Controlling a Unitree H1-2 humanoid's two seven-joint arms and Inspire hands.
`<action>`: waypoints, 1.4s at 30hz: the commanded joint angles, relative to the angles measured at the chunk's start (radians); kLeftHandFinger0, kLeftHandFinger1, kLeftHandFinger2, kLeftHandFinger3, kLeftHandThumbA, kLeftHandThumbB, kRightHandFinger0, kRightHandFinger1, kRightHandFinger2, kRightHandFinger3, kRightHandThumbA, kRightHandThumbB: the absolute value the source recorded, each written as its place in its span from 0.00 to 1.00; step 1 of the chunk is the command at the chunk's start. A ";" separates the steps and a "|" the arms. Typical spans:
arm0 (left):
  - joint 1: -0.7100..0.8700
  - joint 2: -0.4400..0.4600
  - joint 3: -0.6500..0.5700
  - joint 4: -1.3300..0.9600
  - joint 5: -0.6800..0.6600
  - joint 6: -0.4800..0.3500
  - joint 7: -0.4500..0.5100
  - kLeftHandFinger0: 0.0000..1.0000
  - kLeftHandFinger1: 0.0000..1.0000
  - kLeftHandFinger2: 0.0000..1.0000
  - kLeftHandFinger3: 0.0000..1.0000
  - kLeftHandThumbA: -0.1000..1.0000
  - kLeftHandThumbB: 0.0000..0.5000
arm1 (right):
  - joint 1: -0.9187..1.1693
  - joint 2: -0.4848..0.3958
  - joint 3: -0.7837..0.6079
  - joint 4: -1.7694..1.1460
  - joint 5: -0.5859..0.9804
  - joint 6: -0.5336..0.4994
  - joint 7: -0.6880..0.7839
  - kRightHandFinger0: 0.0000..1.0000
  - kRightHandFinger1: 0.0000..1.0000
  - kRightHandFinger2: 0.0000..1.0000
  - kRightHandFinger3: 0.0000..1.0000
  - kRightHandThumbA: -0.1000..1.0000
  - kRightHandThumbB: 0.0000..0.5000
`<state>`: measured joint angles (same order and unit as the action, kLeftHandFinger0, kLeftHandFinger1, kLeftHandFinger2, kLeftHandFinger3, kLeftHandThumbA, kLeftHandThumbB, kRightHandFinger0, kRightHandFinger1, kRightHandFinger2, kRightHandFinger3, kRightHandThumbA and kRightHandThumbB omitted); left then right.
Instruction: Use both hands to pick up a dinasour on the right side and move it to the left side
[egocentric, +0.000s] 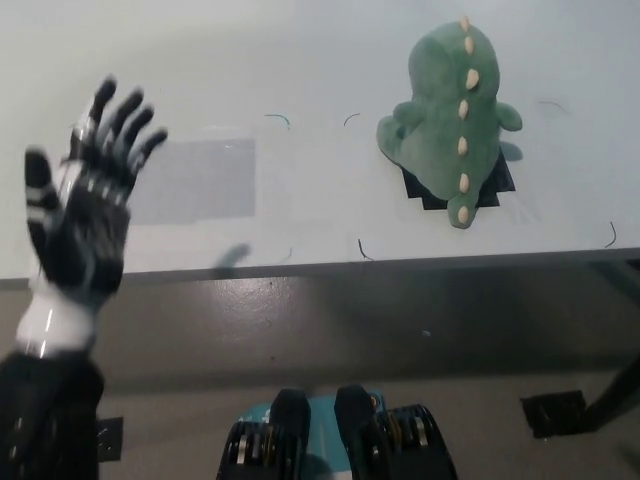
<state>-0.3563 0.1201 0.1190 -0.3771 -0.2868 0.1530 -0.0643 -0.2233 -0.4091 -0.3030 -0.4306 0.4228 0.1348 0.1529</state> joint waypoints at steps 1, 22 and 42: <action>-0.107 0.008 0.007 0.042 0.010 0.021 0.022 1.00 1.00 1.00 1.00 1.00 0.69 | -0.078 -0.039 -0.015 -0.047 -0.003 0.064 -0.043 1.00 1.00 1.00 1.00 1.00 0.57; -0.654 -0.021 -0.060 0.562 0.123 -0.048 0.032 0.99 1.00 1.00 1.00 1.00 0.63 | -0.487 -0.054 0.088 0.364 -0.127 0.034 -0.009 1.00 1.00 1.00 1.00 1.00 0.59; -0.988 -0.099 -0.070 1.218 0.168 -0.226 0.062 0.98 1.00 1.00 1.00 1.00 0.70 | -0.861 -0.061 0.198 0.902 -0.194 -0.008 0.075 1.00 1.00 1.00 1.00 1.00 0.70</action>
<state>-1.2227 0.0373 0.0427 0.7576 -0.1380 0.0162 -0.0404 -0.9837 -0.4471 -0.1208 0.4090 0.2580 0.1774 0.1896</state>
